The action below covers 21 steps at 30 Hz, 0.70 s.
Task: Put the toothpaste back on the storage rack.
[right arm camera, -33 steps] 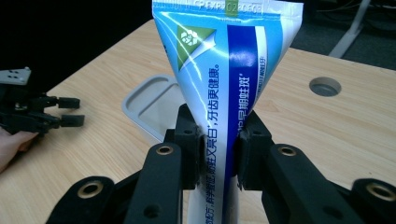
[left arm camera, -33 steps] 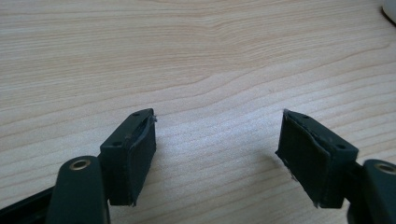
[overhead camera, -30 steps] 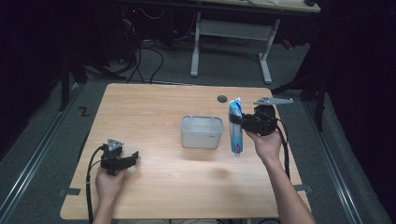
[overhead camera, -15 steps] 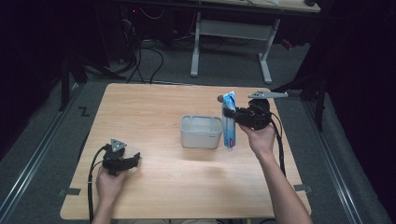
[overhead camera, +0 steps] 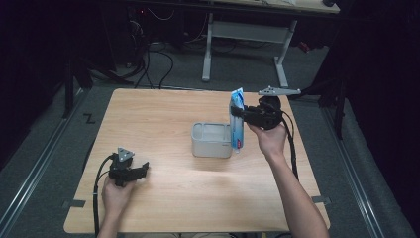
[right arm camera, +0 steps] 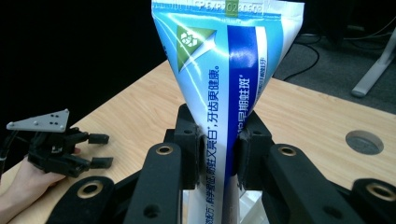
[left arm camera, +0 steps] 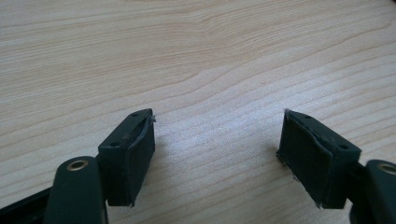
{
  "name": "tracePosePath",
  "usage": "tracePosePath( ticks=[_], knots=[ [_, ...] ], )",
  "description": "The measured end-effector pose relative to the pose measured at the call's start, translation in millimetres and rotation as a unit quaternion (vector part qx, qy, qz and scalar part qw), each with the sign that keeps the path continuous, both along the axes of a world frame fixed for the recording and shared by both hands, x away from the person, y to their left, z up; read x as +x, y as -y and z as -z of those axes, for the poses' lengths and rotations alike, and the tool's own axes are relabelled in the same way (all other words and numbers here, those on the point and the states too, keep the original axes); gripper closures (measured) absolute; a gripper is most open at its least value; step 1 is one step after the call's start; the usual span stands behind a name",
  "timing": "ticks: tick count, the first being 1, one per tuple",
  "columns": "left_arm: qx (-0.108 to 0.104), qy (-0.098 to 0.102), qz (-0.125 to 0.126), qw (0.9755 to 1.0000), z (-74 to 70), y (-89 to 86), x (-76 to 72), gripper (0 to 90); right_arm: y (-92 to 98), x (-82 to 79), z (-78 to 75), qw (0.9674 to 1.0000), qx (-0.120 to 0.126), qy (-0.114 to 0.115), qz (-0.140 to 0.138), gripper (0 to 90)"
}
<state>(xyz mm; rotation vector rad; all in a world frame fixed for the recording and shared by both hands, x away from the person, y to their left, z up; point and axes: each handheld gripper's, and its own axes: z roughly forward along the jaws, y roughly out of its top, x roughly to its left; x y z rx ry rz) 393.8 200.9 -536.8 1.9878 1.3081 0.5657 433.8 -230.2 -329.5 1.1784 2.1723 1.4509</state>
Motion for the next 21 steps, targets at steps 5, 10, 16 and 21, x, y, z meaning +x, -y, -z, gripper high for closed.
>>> tracePosePath(
  ticks=[5, 10, 16, 21],
  knots=[
    [0.0, 0.0, 0.0, 1.0, 0.0, 0.0, 0.0, 27.2, -5.9, 5.8, -3.3, 1.0, 0.0, 0.003, 0.0, 73.7],
    [-0.001, 0.001, -0.002, 1.0, 0.2, 0.0, 0.1, 27.3, -13.5, 11.6, -5.7, 1.0, 0.001, 0.007, 0.003, 73.7],
    [-0.001, 0.001, -0.002, 1.0, 0.1, -0.1, 0.1, 27.4, -24.7, 18.5, -7.2, 0.9999, -0.008, 0.009, 0.003, 73.7],
    [-0.001, 0.001, -0.003, 1.0, 0.1, -0.2, 0.1, 27.4, -29.5, 22.1, -7.4, 0.9999, -0.004, 0.014, 0.004, 73.7]
  ],
)
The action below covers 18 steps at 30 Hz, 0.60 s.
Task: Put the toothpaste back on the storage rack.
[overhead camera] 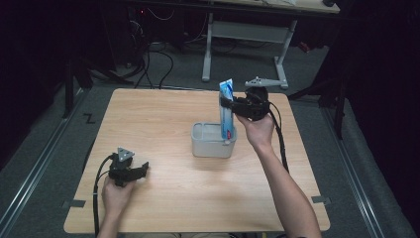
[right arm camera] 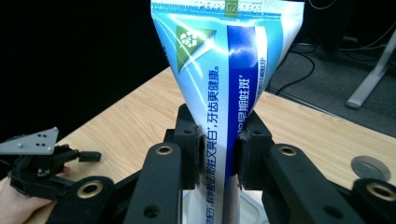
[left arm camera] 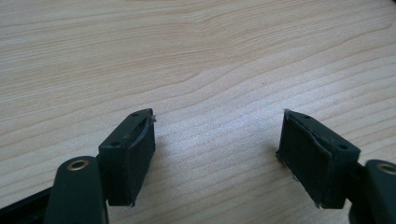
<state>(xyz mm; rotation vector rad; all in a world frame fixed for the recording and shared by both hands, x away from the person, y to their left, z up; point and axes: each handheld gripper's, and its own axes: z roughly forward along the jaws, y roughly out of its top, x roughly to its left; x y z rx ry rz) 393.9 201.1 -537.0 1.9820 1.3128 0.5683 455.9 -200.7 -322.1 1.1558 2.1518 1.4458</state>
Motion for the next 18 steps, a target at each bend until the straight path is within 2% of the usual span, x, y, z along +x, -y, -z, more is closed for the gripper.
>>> tracePosePath(
  ticks=[11, 15, 18],
  knots=[
    [-0.001, 0.0, -0.001, 1.0, 0.1, -0.1, 0.1, 27.5, -11.4, 10.6, 0.1, 0.9999, -0.008, 0.008, 0.006, 73.4],
    [-0.001, 0.0, -0.001, 1.0, 0.0, -0.4, 0.0, 27.4, -17.3, 13.4, 2.8, 0.9995, -0.024, 0.014, 0.012, 73.2],
    [-0.001, 0.0, -0.001, 1.0, 0.1, -0.1, 0.1, 27.3, -20.6, 16.3, 5.5, 0.9995, -0.026, 0.011, 0.012, 73.2]
  ],
)
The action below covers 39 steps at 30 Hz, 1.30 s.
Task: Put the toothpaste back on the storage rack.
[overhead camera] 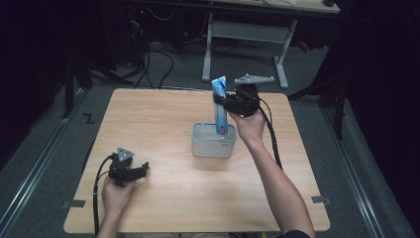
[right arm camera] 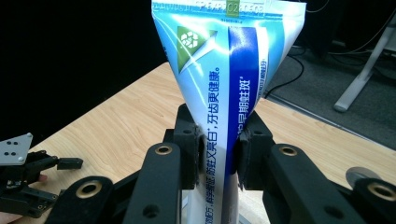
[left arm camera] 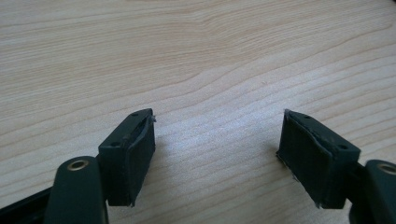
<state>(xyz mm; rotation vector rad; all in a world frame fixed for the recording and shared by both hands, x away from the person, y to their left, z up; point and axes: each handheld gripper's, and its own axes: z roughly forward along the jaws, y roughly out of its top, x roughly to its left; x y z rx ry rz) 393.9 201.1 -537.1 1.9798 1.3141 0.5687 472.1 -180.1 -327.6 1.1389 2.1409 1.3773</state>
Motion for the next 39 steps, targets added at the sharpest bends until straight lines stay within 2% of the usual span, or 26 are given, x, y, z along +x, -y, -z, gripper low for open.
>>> tracePosePath(
  ticks=[10, 14, 25, 30, 39],
  knots=[
    [0.0, 0.0, 0.0, 1.0, 0.1, 0.0, 0.0, 27.4, -4.4, 5.0, 15.3, 0.9999, -0.012, -0.011, -0.001, 72.9],
    [0.0, 0.0, 0.0, 1.0, 0.0, 0.0, 0.0, 27.4, -3.1, 5.8, 20.6, 0.9999, -0.002, -0.013, 0.003, 72.9],
    [0.0, 0.0, 0.0, 1.0, 0.0, -0.1, 0.0, 27.4, -9.4, 7.9, 31.3, 0.9995, -0.023, -0.021, 0.005, 72.8],
    [0.0, 0.0, 0.0, 1.0, -0.1, -0.2, 0.0, 27.5, -9.9, 11.6, 40.2, 0.9987, -0.041, -0.03, 0.004, 72.8],
    [-0.003, -0.001, -0.002, 1.0, -0.2, -1.0, 0.0, 27.5, -11.3, 11.4, 51.0, 0.9978, -0.053, -0.039, 0.003, 72.7]
  ],
)
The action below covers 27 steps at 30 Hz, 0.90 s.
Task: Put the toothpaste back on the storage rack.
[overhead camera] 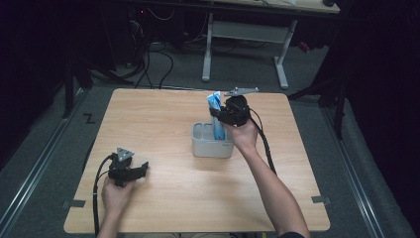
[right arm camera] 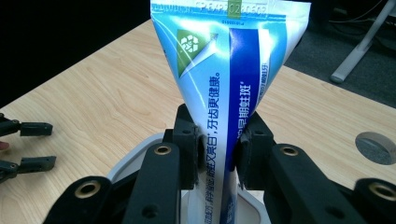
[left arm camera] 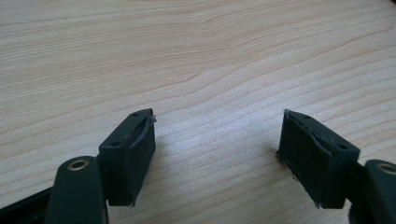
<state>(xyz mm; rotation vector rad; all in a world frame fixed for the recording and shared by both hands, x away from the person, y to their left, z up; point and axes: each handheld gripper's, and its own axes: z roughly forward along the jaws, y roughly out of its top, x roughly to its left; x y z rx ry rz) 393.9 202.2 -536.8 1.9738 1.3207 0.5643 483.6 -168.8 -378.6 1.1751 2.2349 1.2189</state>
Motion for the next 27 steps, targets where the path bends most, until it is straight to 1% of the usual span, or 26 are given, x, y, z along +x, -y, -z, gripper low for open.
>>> tracePosePath(
  ticks=[4, 5, 6, 11, 14, 17, 20, 24, 27],
  knots=[
    [0.0, 0.0, 0.0, 1.0, 0.0, 0.0, -0.1, 27.5, 0.2, 0.0, 6.7, 0.9999, -0.003, -0.01, -0.001, 72.6],
    [0.0, 0.0, 0.0, 1.0, 0.0, 0.0, -0.1, 27.5, 0.2, 0.0, 6.7, 0.9999, -0.003, -0.01, -0.001, 72.6],
    [0.0, -0.001, -0.001, 1.0, -0.1, -0.2, -0.1, 27.5, 0.0, 0.1, 9.4, 0.9999, -0.009, -0.009, -0.001, 72.6],
    [0.0, -0.001, -0.001, 1.0, -0.1, -0.2, 0.0, 27.5, -0.6, 0.2, 13.5, 0.9998, -0.01, -0.014, -0.002, 72.5],
    [0.0, -0.001, -0.001, 1.0, -0.1, -0.2, 0.0, 27.5, -3.7, 1.1, 18.2, 0.9995, -0.023, -0.019, -0.004, 72.4],
    [-0.002, 0.0, -0.001, 1.0, -0.1, -0.2, 0.0, 27.5, -5.6, 0.4, 21.3, 0.9994, -0.028, -0.02, -0.006, 72.4],
    [-0.002, 0.0, -0.001, 1.0, 0.0, -0.3, 0.0, 27.5, -6.7, -0.3, 23.4, 0.9991, -0.034, -0.023, -0.008, 72.3],
    [-0.003, 0.0, -0.001, 1.0, 0.0, -0.5, 0.0, 27.5, -6.4, -1.2, 24.8, 0.9993, -0.031, -0.022, -0.006, 72.2],
    [-0.003, 0.0, -0.001, 1.0, 0.0, -0.6, 0.1, 27.5, -6.7, -2.1, 25.1, 0.999, -0.036, -0.024, -0.008, 72.0]
  ],
)
